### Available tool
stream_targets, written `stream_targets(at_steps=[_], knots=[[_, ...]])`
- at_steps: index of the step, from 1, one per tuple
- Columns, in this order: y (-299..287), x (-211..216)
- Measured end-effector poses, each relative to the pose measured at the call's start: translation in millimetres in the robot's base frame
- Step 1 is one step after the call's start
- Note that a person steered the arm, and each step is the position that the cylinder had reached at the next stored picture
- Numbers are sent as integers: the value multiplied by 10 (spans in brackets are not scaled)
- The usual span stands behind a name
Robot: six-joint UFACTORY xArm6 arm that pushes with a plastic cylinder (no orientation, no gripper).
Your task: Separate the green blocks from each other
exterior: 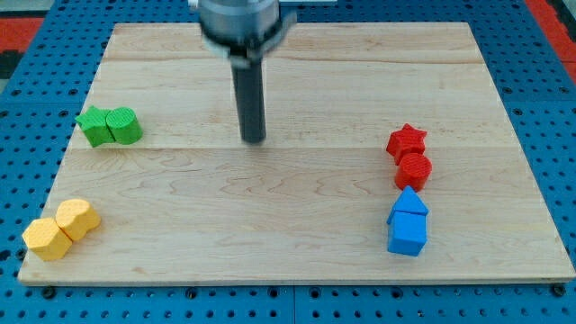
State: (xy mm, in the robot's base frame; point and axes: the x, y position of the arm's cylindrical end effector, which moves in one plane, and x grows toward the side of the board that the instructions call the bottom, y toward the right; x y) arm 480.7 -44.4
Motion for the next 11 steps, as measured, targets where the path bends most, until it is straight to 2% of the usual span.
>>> stream_targets(at_steps=[1,2,3,4,5,6,7,8,9,10,11], knots=[[-947,302],[-1832,231],[-2506,-250],[-2255,-887],[-974,-882],[-872,-669],[-601,-908],[437,-1315],[727,-1264],[-196,-1244],[247,-1145]])
